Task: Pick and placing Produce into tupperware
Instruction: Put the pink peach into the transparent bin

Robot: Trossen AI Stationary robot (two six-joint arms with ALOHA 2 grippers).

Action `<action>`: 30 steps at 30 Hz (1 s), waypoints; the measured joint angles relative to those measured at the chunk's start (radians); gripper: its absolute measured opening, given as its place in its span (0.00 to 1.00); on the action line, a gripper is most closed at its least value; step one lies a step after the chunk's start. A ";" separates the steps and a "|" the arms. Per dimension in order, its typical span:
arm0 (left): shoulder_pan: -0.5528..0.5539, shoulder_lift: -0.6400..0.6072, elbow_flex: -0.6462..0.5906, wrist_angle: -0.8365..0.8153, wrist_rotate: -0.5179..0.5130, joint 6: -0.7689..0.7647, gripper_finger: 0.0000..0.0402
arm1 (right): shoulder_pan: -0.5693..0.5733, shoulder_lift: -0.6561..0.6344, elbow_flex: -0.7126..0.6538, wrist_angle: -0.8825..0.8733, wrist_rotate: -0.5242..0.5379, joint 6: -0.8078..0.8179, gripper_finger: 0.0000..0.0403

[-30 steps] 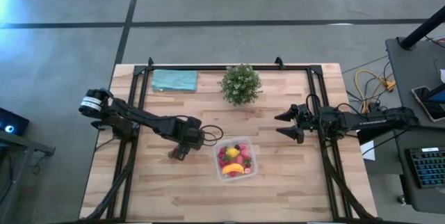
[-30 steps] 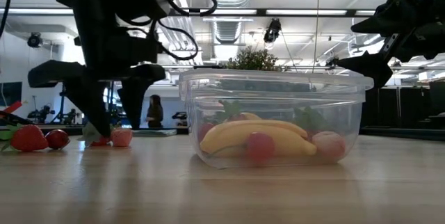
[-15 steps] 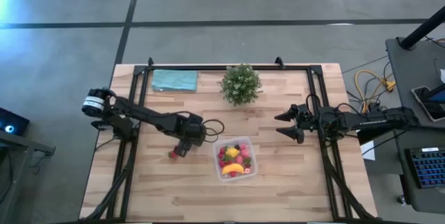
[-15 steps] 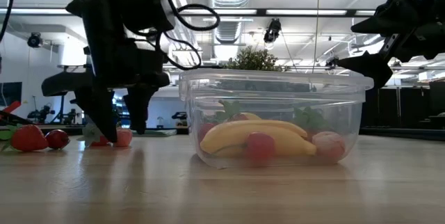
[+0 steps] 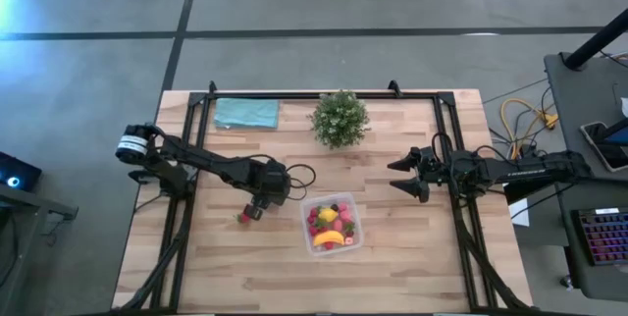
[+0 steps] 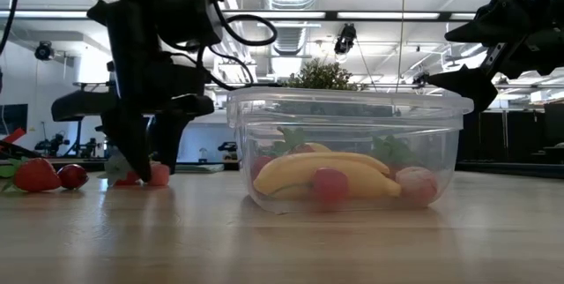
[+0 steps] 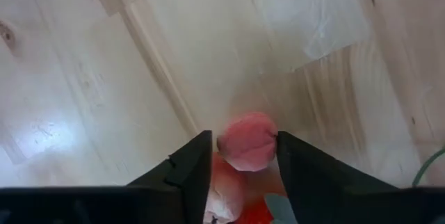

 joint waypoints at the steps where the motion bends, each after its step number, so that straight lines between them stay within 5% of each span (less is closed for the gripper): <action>1: 0.002 0.000 0.000 0.001 0.000 0.001 0.35 | 0.000 0.000 0.000 0.000 0.000 0.000 0.85; 19: 0.014 -0.012 0.043 -0.004 0.000 -0.026 0.15 | 0.000 0.000 0.000 0.000 0.000 0.000 0.86; 30: 0.013 -0.093 0.255 0.003 -0.061 -0.025 0.14 | 0.000 0.000 0.000 0.000 0.000 0.000 0.85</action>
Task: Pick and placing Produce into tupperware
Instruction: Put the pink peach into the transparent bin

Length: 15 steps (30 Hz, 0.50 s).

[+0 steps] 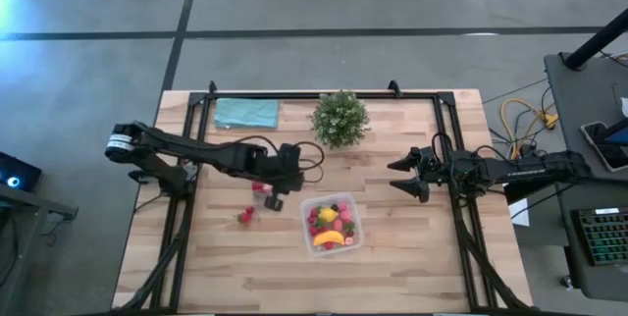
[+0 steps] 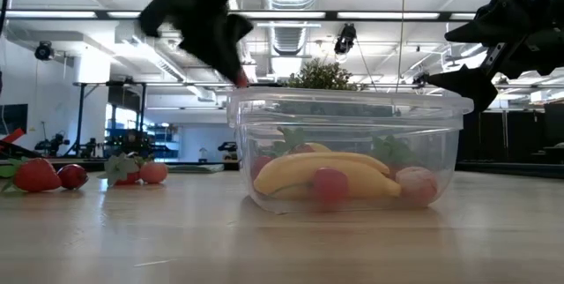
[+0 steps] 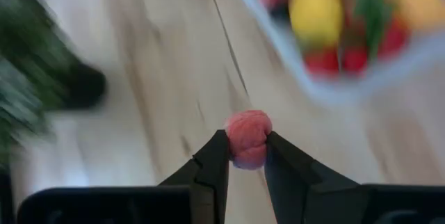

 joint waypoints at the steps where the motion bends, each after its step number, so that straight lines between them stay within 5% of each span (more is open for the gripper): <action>1: 0.000 -0.002 0.015 0.027 0.002 0.002 0.14 | 0.000 0.000 0.000 0.000 0.000 0.000 0.85; 8: 0.000 0.072 0.102 0.236 0.143 -0.001 0.14 | 0.000 0.000 0.000 0.000 0.000 0.000 0.86; 15: -0.015 0.188 0.171 0.217 0.312 -0.046 0.14 | 0.000 0.000 0.000 0.000 0.000 0.000 0.86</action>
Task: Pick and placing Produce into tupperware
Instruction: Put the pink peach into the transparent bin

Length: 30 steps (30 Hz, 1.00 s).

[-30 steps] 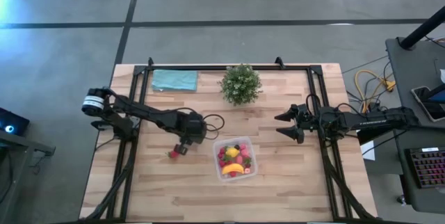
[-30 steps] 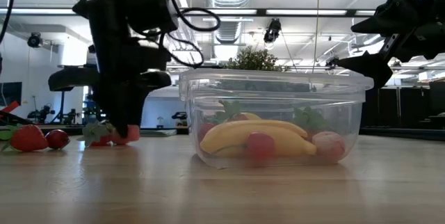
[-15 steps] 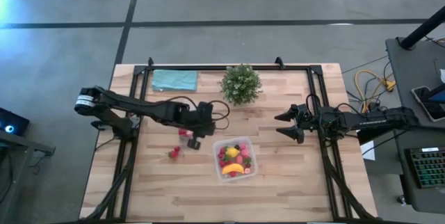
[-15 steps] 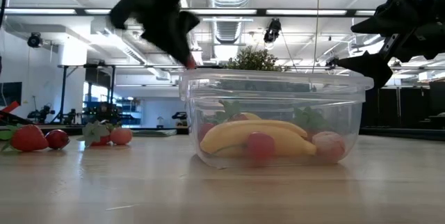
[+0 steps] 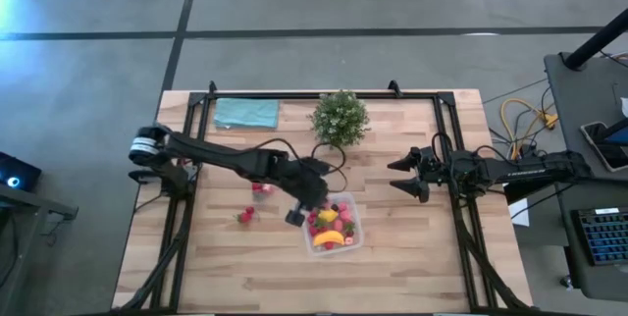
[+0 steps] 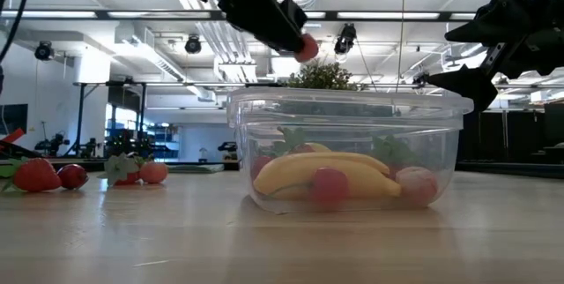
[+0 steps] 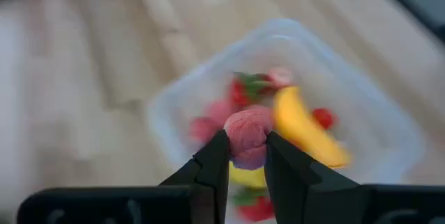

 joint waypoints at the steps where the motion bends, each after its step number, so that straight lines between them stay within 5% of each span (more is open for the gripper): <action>1: 0.002 0.012 0.000 0.005 0.031 -0.018 0.14 | 0.000 0.000 0.000 0.000 0.000 0.000 0.86; 10: 0.008 0.088 0.004 0.115 0.145 -0.141 0.16 | 0.000 0.000 0.000 0.000 0.000 0.000 0.87; 21: 0.010 0.124 0.044 0.098 0.111 -0.244 0.46 | 0.000 0.000 0.000 0.000 0.000 0.000 0.87; 30: 0.028 0.012 0.050 -0.341 -0.028 -0.177 0.56 | 0.000 -0.001 0.000 0.000 0.000 0.000 0.85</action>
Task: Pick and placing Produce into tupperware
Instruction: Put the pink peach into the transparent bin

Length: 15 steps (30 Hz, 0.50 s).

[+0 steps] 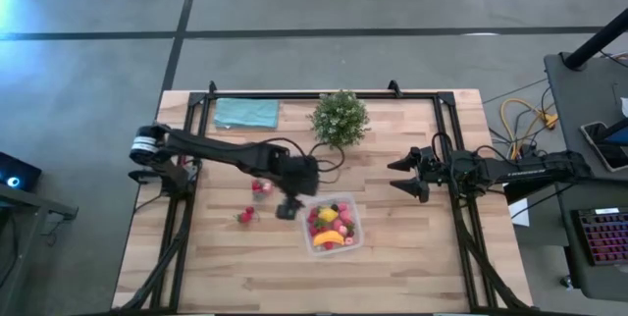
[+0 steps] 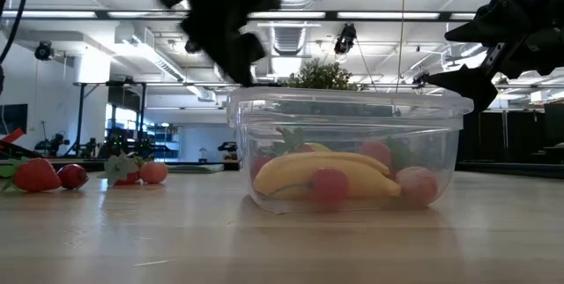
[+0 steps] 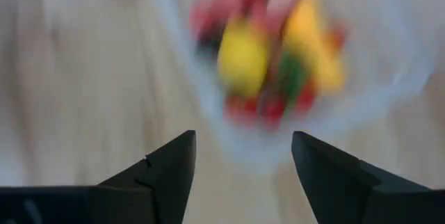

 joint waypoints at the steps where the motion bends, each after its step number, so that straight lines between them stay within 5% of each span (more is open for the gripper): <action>1: 0.000 -0.015 -0.009 -0.069 -0.041 0.001 0.56 | 0.000 0.000 0.000 0.000 0.000 0.000 0.85; 6: 0.031 -0.054 -0.061 -0.303 -0.250 -0.188 0.56 | 0.000 0.002 0.000 0.000 0.000 0.000 0.87; 11: 0.079 -0.053 -0.147 -0.314 -0.250 -0.211 0.56 | 0.000 0.000 0.000 0.000 0.000 0.000 0.86; 15: 0.084 -0.045 -0.220 -0.299 -0.217 -0.033 0.56 | 0.000 0.000 0.000 0.000 0.000 0.000 0.86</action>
